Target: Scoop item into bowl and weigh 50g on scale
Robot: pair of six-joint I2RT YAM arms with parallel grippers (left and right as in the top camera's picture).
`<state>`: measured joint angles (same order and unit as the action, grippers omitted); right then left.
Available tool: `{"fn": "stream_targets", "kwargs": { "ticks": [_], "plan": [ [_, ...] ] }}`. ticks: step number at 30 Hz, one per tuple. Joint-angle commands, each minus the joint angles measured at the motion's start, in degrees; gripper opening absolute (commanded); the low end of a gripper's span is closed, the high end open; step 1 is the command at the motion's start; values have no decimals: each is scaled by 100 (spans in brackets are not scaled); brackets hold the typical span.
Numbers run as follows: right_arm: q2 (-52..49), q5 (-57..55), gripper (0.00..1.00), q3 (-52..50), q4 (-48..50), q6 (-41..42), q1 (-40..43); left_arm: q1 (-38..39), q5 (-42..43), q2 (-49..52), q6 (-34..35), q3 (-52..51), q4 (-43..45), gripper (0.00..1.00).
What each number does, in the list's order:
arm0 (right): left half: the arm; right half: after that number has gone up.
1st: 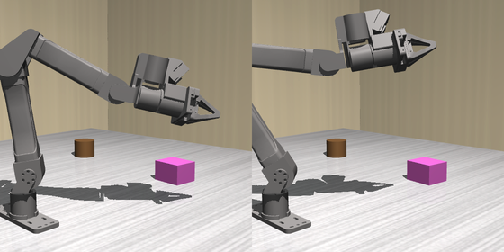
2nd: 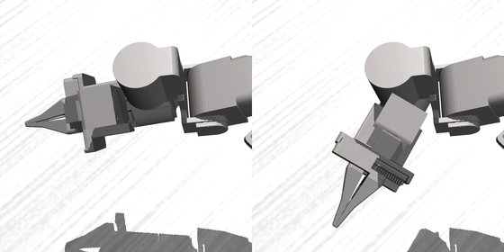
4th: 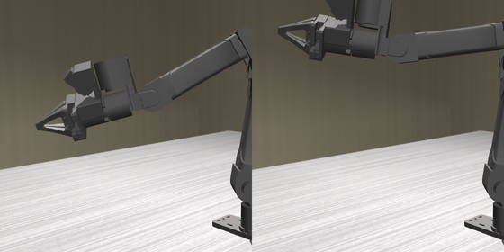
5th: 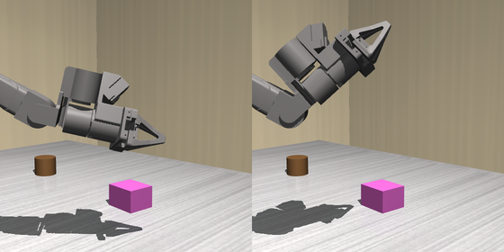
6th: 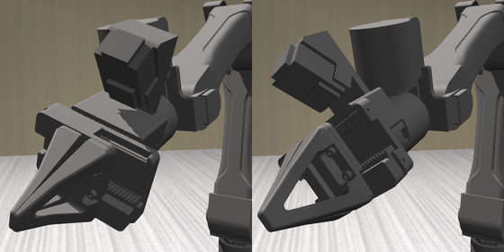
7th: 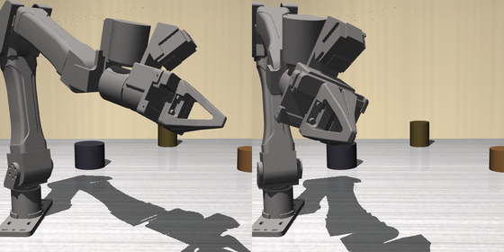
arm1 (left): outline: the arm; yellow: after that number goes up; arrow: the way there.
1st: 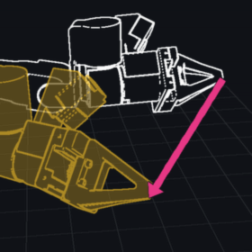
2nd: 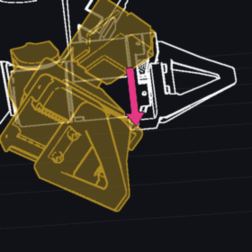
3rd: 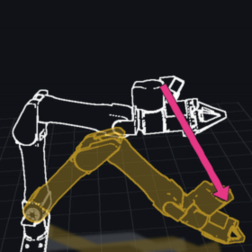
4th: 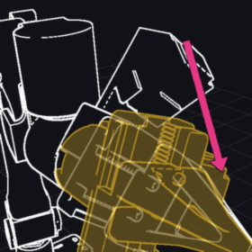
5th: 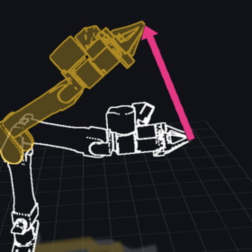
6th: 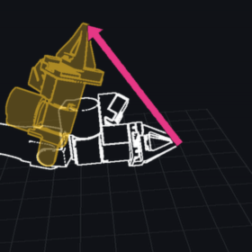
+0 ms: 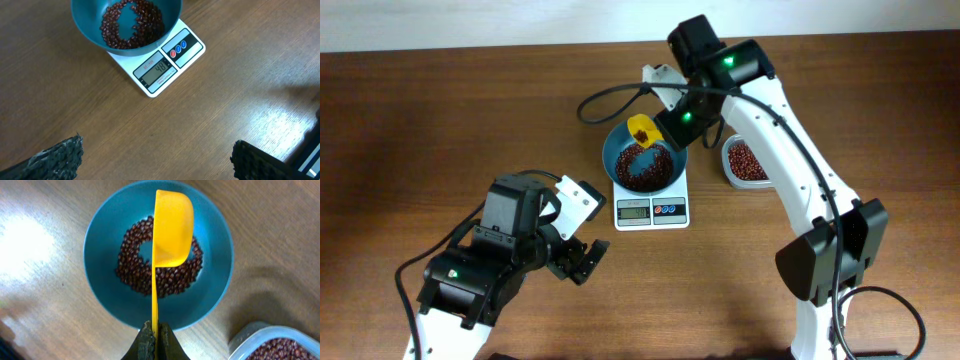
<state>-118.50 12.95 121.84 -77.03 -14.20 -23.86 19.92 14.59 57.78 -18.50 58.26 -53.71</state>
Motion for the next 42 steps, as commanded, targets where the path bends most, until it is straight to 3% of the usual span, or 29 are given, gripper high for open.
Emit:
{"fn": "stream_targets", "kwargs": {
  "ticks": [1, 15, 42],
  "plan": [
    [278, -229, 4, 153, -129, 120, -15, 17, 83, 2, -109, 13, 9, 99],
    [468, -826, 4, 66, -332, 122, -166, 17, 83, 2, -109, 13, 9, 99],
    [444, -374, 4, -238, -341, 127, -118, 17, 83, 2, -109, 13, 9, 99]
  ]
}}
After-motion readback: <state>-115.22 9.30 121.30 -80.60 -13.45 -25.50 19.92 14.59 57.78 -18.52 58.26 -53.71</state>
